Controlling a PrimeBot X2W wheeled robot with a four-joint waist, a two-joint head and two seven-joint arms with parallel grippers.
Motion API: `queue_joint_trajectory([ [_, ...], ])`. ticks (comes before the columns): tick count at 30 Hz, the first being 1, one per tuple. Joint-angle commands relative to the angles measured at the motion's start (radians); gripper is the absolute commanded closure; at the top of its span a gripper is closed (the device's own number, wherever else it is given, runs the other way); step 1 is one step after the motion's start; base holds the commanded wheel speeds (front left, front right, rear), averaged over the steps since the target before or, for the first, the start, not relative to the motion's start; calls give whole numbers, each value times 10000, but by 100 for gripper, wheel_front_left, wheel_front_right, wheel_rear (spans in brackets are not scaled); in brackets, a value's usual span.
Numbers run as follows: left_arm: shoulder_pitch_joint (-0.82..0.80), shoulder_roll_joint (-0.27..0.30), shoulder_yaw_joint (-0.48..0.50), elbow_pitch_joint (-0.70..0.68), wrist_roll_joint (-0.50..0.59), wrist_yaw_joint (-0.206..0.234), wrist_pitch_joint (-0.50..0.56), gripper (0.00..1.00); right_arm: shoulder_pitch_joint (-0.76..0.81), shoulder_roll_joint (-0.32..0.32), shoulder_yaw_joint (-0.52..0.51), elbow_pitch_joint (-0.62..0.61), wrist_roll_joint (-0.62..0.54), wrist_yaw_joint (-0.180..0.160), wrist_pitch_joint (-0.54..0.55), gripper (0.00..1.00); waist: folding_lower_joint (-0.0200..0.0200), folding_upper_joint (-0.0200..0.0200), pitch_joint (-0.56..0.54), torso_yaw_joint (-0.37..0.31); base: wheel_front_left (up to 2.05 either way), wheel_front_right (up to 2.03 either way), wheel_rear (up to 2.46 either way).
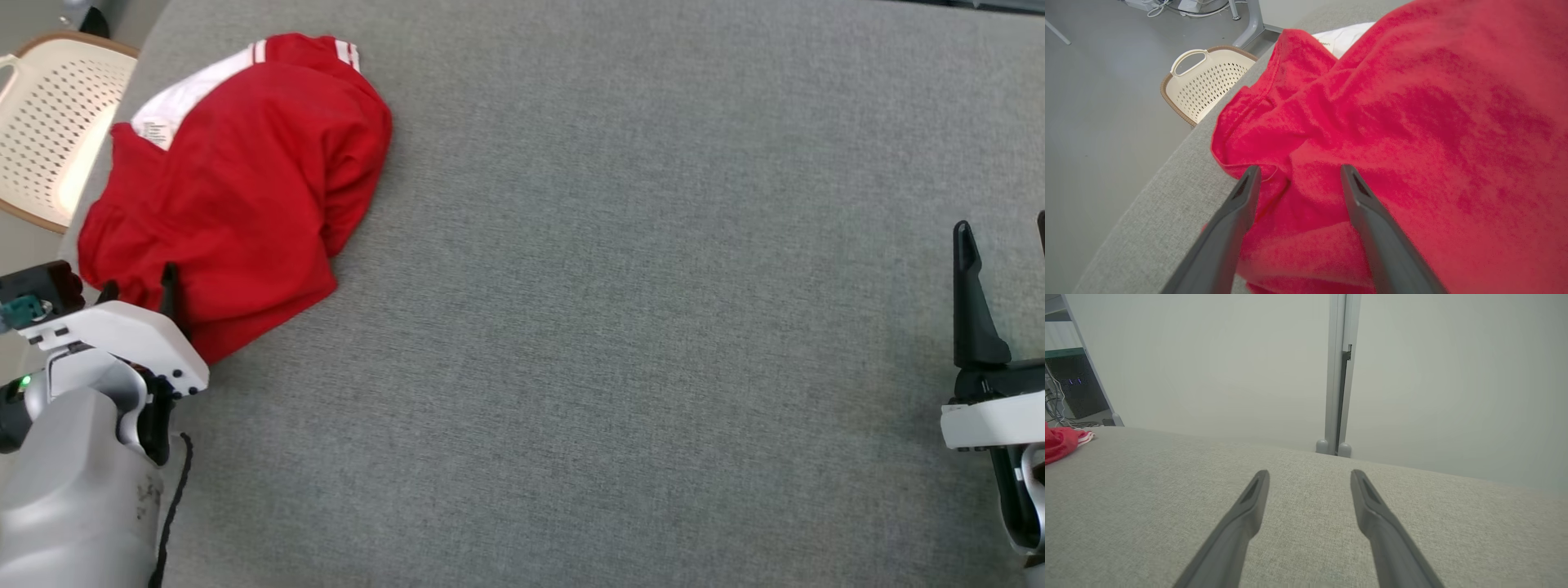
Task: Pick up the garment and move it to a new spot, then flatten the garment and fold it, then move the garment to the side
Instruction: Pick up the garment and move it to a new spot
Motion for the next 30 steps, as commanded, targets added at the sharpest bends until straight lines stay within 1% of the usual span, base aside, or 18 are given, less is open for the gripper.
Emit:
queue_joint_trajectory([
  [1, -343, 168, 15, 367, 4, 83, 114, 0, -47, -66, -27, -107, -22, -2, 29, 0, -1, 0, 267, -210, 0, 0, 0],
  [5, -835, 390, -41, 1287, 8, 174, 439, 0, -80, -119, -68, -225, -45, -2, 88, 0, -1, 0, 425, -359, 0, 0, 0],
  [10, -974, 311, -221, 2265, -56, -155, 1195, 0, -120, -138, -133, -301, -59, -2, 145, 0, -1, 0, 474, -471, 0, 0, 0],
  [11, -950, 298, -184, 2376, -115, -195, 1275, 7, -115, -135, -131, -296, -75, -2, 141, 0, -1, 0, 462, -496, 0, 0, 0],
  [12, -936, 305, -113, 2438, -212, -182, 1227, 100, -118, -125, -132, -280, -93, -2, 149, 0, -1, 0, 440, -517, 0, 0, 0],
  [13, -925, 356, -25, 2483, -307, -166, 980, 100, -130, -61, -141, -235, -112, -2, 118, 0, -1, 0, 364, -559, 0, 0, 0],
  [14, -925, 356, -25, 2483, -307, -166, 980, 100, -130, -61, -141, -235, -112, -2, 118, 0, -1, 0, 364, -559, 0, 0, 0],
  [17, -1048, 643, 146, 2288, -417, -4, -169, 100, -98, 106, -108, -53, -107, -2, -14, 0, -1, 0, 83, -632, 0, 0, 0],
  [20, -1067, 762, 285, 2104, -518, 16, -1099, 100, -31, 273, -82, 185, -42, -2, -168, 0, -1, 0, -251, -682, 0, 0, 0],
  [22, -1103, 915, 331, 1861, -502, -33, -1491, 100, 16, 403, -38, 356, -9, -2, -280, 0, -1, 0, -510, -715, 0, 0, 0],
  [24, -1128, 988, 384, 1678, -524, -60, -1616, 100, 27, 464, -4, 455, 14, -2, -335, 0, -1, 0, -646, -735, 0, 0, 0],
  [27, -1070, 1188, 492, 799, -415, -79, -1770, 100, 71, 639, 0, 752, 93, -2, -495, 0, -1, 0, -1096, -788, 0, 0, 0],
  [30, -758, 1265, 845, -1040, -247, 20, -1782, 100, 156, 819, -27, 1007, 157, -2, -633, 0, -1, 0, -1528, -843, 0, 0, 0],
])
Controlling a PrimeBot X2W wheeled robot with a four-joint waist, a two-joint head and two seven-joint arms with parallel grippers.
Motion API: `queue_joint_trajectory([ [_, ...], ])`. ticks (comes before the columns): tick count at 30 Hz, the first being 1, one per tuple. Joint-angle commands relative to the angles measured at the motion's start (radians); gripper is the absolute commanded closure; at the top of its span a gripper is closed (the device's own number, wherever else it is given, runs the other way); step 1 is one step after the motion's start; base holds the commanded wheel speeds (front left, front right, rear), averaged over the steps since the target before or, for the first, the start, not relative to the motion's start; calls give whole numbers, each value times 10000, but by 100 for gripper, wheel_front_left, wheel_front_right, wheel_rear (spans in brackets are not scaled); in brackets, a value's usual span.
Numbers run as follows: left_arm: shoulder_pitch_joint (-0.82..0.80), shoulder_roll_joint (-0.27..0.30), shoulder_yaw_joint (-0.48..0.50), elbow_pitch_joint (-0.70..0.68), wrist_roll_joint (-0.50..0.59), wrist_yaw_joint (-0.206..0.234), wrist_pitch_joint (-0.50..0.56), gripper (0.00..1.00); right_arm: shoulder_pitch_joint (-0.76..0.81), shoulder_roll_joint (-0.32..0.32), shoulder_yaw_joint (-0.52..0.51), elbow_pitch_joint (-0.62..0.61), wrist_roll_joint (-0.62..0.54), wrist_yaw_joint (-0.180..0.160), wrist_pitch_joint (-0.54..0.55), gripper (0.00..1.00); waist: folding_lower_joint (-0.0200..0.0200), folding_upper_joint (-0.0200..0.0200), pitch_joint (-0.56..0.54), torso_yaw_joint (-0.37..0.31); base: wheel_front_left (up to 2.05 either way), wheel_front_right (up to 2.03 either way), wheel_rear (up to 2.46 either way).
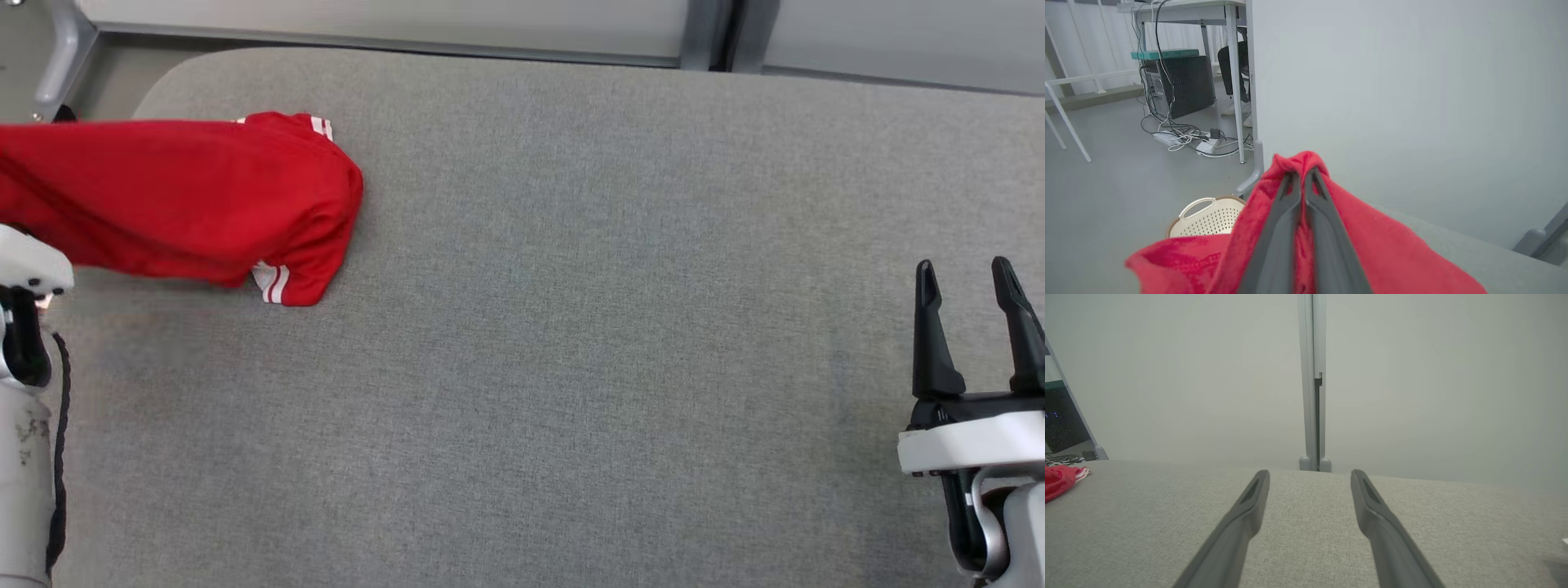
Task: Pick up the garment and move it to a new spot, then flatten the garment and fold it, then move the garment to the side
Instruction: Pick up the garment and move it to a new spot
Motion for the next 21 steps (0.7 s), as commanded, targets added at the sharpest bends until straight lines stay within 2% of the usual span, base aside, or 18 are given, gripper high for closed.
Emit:
queue_joint_trajectory([
  [1, 314, -13, 116, -541, 147, 16, -22, 100, 83, 32, -4, 84, 84, -2, -107, 0, 0, 0, -398, -88, 0, 0, 0],
  [6, 815, -365, 391, -3691, 554, -209, -23, 100, 157, 281, 63, 468, 140, -2, -254, 0, 0, 0, -876, -261, 0, 0, 0],
  [10, 1024, -637, 117, -5449, 973, -355, -23, 100, 117, 459, 116, 687, 191, -2, -310, 0, 0, 0, -1119, -503, 0, 0, 0],
  [16, 670, -1020, -686, -6803, 1323, -466, 28, 100, 30, 654, 170, 865, 276, -2, -356, 0, 0, 0, -1277, -1021, 0, 0, 0],
  [21, 445, -1346, -1850, -7182, 1535, -643, 611, 100, -59, 822, 165, 736, 293, -2, -355, 0, 0, 0, -1210, -1663, 0, 0, 0],
])
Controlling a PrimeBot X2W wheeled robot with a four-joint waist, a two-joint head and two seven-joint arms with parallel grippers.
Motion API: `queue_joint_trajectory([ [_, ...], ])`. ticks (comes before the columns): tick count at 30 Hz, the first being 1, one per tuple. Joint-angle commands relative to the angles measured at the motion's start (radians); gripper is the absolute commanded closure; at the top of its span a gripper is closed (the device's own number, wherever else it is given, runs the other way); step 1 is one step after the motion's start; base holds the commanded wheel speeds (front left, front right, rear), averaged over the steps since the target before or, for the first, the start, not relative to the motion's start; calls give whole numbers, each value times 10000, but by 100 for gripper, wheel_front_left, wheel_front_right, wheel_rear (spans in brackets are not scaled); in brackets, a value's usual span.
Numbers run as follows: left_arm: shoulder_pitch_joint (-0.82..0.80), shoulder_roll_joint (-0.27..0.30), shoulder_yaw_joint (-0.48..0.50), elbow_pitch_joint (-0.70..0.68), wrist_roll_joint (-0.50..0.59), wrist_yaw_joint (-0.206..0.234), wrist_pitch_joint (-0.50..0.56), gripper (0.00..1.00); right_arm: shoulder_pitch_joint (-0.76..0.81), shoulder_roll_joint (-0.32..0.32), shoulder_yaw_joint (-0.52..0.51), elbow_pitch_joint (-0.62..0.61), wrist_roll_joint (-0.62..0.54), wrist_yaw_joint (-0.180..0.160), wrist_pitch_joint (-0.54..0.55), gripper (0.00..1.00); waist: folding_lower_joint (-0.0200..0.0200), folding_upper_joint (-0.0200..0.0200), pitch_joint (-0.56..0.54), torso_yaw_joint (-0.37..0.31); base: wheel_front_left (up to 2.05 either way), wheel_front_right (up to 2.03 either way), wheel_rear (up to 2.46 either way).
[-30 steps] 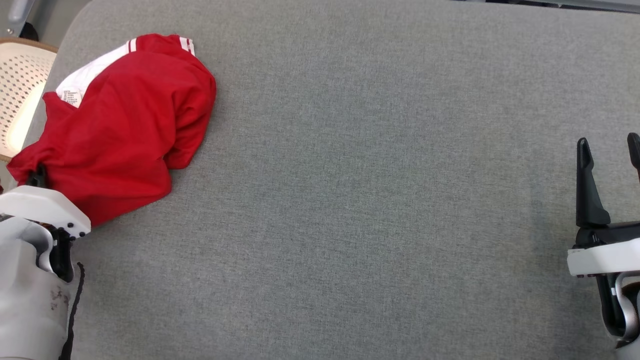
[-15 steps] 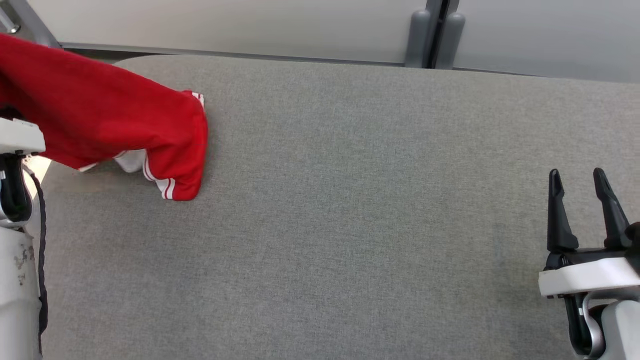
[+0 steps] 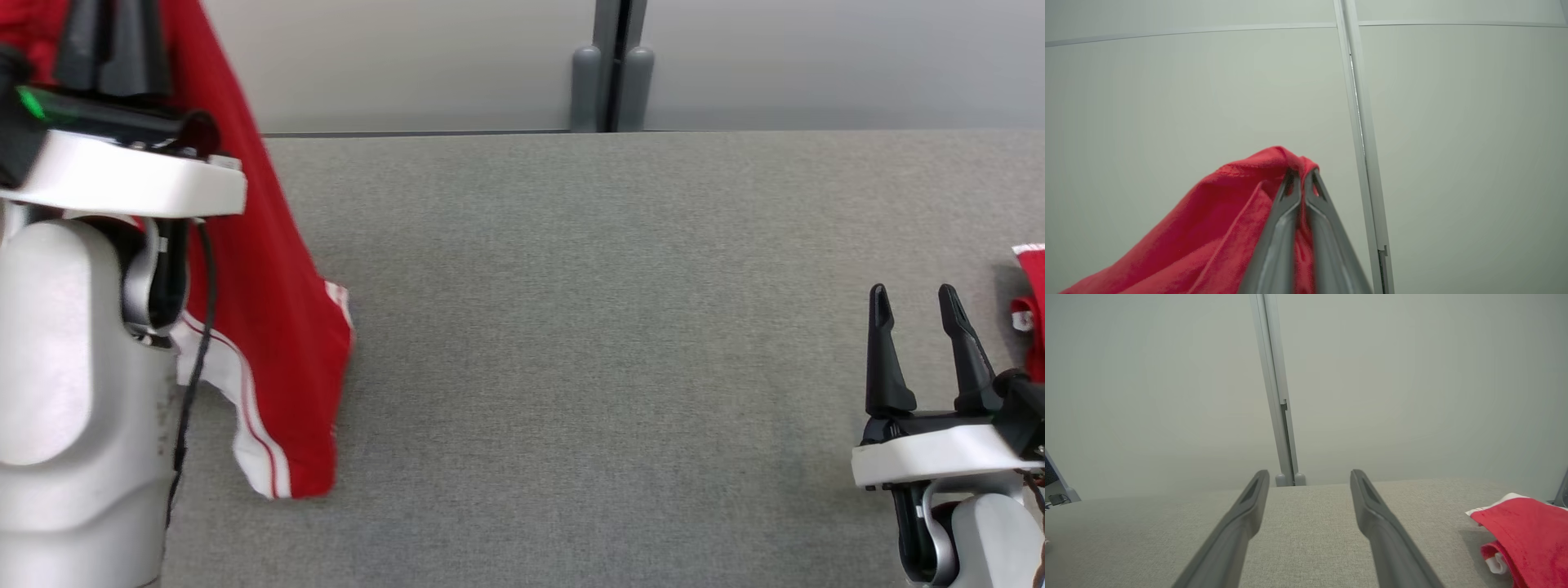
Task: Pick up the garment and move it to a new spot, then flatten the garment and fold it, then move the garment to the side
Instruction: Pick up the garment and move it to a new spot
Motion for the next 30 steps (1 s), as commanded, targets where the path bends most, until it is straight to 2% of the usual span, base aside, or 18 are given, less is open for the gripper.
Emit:
queue_joint_trajectory([
  [1, -141, -55, -316, -35, 121, -72, 125, 100, -108, 29, 17, -64, 42, -2, -57, 0, 0, -1, 79, -417, 0, 0, 0],
  [6, -277, -676, -1896, 285, 187, -190, 502, 100, -215, 154, 59, -99, 116, -2, -59, 0, 0, -1, 272, -1304, 0, 0, 0],
  [11, -446, -1291, -3595, 1015, 57, -240, 380, 100, -383, 305, 145, -121, 219, -2, -58, 0, 0, -1, 543, -2281, 0, 0, 0],
  [14, -561, -1427, -5098, 1710, -221, -264, 322, 100, -455, 377, 162, -76, 316, -2, -58, 0, 0, -1, 676, -2840, 0, 0, 0],
  [15, -569, -1436, -5636, 1872, -670, -262, 293, 100, -457, 402, 162, -44, 373, -2, -59, 0, 0, -1, 699, -2985, 0, 0, 0],
  [16, -569, -1436, -5636, 1872, -670, -262, 293, 100, -457, 402, 162, -44, 373, -2, -59, 0, 0, -1, 699, -2985, 0, 0, 0],
  [17, -596, -1421, -6188, 2053, -1026, -242, 324, 95, -469, 422, 189, 1, 399, -2, -59, 0, 0, -1, 716, -3119, 0, 0, 0],
  [18, -729, -1415, -6742, 2171, -1225, -214, 313, 51, -479, 440, 235, 21, 420, -2, -59, 0, 0, -1, 743, -3230, 0, 0, 0],
  [19, -840, -1420, -7180, 2266, -1495, -104, 231, 0, -492, 453, 254, 29, 442, -2, -59, 0, 0, -1, 772, -3318, 0, 0, 0],
  [23, -1003, -1410, -8467, 2570, -2391, 407, -67, 0, -482, 492, 181, 18, 467, -2, -59, 0, 0, -1, 835, -3365, 0, 0, 0],
  [26, -1214, -1408, -8864, 2884, -2804, 697, -312, 0, -384, 503, 66, -15, 389, -2, -59, 0, 0, -1, 824, -3115, 0, 0, 0],
  [30, -1320, -1435, -8916, 3266, -3224, 928, -555, 0, -369, 483, -40, -37, 297, -2, -59, 0, 0, -1, 650, -2639, 0, 0, 0],
])
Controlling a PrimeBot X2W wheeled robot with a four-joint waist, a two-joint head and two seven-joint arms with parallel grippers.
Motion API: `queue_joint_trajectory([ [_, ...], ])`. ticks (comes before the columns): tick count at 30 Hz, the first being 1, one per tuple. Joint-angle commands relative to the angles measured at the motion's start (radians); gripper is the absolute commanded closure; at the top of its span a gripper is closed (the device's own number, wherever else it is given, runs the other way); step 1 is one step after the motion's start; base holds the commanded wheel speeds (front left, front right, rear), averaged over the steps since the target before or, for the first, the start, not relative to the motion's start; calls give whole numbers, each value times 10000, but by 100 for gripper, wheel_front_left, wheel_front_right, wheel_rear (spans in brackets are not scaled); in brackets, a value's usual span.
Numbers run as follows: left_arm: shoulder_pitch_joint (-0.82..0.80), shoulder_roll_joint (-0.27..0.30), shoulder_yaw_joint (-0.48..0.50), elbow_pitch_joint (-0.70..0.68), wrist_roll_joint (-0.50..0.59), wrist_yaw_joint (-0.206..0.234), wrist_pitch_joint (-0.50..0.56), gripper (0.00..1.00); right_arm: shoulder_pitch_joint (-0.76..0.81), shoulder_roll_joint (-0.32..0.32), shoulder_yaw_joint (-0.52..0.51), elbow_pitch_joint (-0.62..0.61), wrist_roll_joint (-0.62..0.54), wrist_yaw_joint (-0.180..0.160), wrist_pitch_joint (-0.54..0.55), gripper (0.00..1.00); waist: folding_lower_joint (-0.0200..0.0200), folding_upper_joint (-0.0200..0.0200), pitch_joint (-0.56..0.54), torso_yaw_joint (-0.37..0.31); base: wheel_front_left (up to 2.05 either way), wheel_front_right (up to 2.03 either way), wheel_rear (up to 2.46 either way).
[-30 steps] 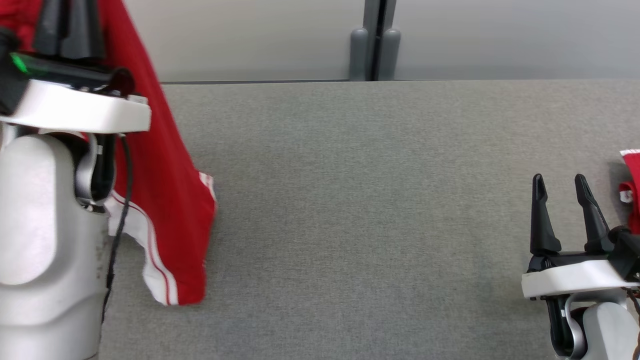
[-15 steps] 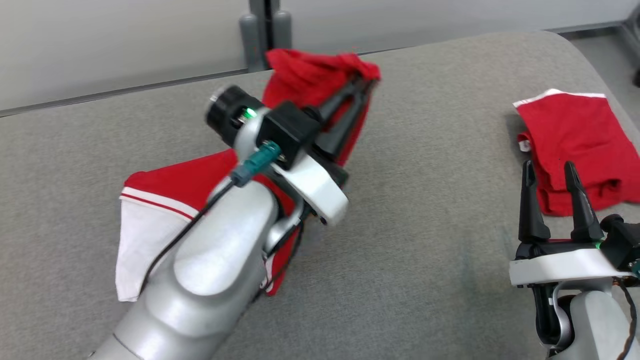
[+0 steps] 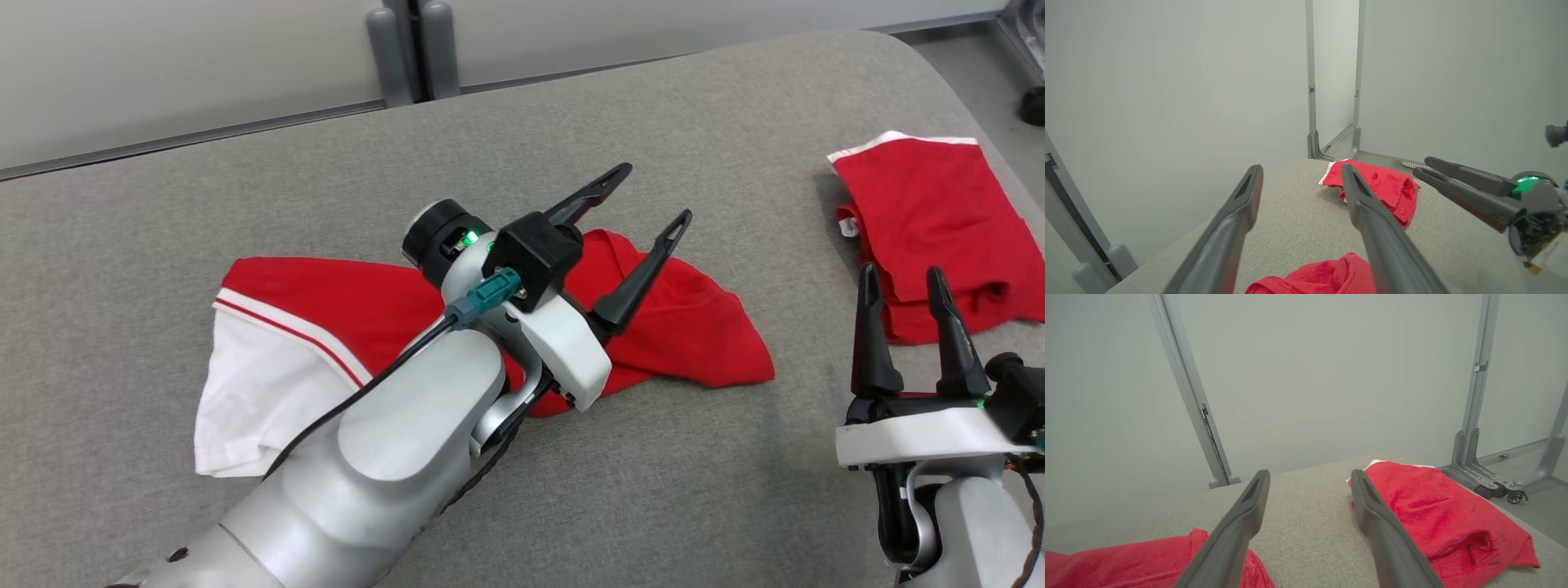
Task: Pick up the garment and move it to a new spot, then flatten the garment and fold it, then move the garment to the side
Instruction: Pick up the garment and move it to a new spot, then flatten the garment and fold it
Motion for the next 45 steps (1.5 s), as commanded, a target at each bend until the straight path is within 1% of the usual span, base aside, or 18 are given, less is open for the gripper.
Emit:
queue_joint_trajectory([
  [1, -167, 35, 112, 124, -124, 145, -101, 0, 27, -65, -59, -75, -76, -2, -58, 0, 0, -1, -185, 393, 0, 0, 0],
  [4, -103, 39, 498, 381, -243, 314, -151, 0, 91, -171, -45, -125, -125, 0, -58, 0, 0, -1, -409, 861, 0, 0, 0],
  [6, 61, 71, 1055, 282, -210, 438, -157, 0, 143, -277, 15, -186, -141, 0, -58, 0, 0, -1, -567, 1190, 0, 0, 0],
  [10, 819, 475, 2315, -101, 37, 620, -153, 0, 275, -479, 161, -317, -106, 0, -58, 0, 0, -1, -924, 1842, 0, 0, 0],
  [13, 1583, 745, 3231, -391, 143, 627, -153, 0, 424, -651, 310, -378, -64, 0, -58, 0, 0, -1, -1170, 2288, 0, 0, 0],
  [15, 2194, 973, 3699, -392, 113, 476, -152, 0, 494, -745, 458, -377, -73, 0, -58, 0, 0, -1, -1327, 2519, 0, 0, 0],
  [17, 2683, 1197, 4229, -489, 178, 496, -154, 0, 589, -818, 524, -344, -137, 0, -58, 0, 0, -1, -1461, 2738, 0, 0, 0],
  [20, 3575, 1326, 4869, -683, 297, 444, -154, 0, 700, -876, 679, -308, -195, 0, -58, 0, 0, -1, -1630, 3002, 0, 0, 0],
  [23, 4461, 1333, 5500, -918, 457, 409, -154, 0, 853, -872, 829, -257, -176, 0, -58, 0, 0, -1, -1781, 3183, 0, 0, 0],
  [24, 5044, 1211, 5836, -1044, 605, 385, -153, 0, 915, -832, 879, -194, -179, 0, -58, 0, 0, -1, -1819, 3288, 0, 0, 0],
  [25, 5296, 1093, 5978, -1081, 667, 358, -151, 0, 945, -824, 938, -144, -183, 0, -58, 0, 0, -1, -1827, 3343, 0, 0, 0],
  [29, 5947, 703, 6475, -1268, 1103, 213, -150, 0, 948, -844, 1036, 18, -167, 0, -58, 0, 0, -1, -1808, 3586, 0, 0, 0],
  [30, 5947, 703, 6475, -1268, 1103, 213, -150, 0, 948, -844, 1036, 18, -167, 0, -58, 0, 0, -1, -1808, 3586, 0, 0, 0],
  [33, 6211, 454, 6886, -1454, 1340, 66, -152, 0, 885, -846, 1067, 54, -211, 0, -58, 0, 0, -1, -1769, 3756, 0, 0, 0],
  [38, 6432, 202, 7439, -1592, 1755, -260, -150, 0, 729, -931, 1323, -60, -307, 0, -57, 0, 0, -1, -1659, 4052, 0, 0, 0],
  [41, 6414, 135, 7598, -1567, 1908, -426, -151, 0, 522, -1027, 1829, -114, -357, 0, -30, 0, 0, -1, -1571, 4311, 0, 0, 0],
  [45, 6338, 53, 7704, -1505, 1997, -541, -151, 0, 83, -1302, 3210, -149, -231, 0, 368, 0, 0, -1, -1322, 4698, 0, 0, 0],
])
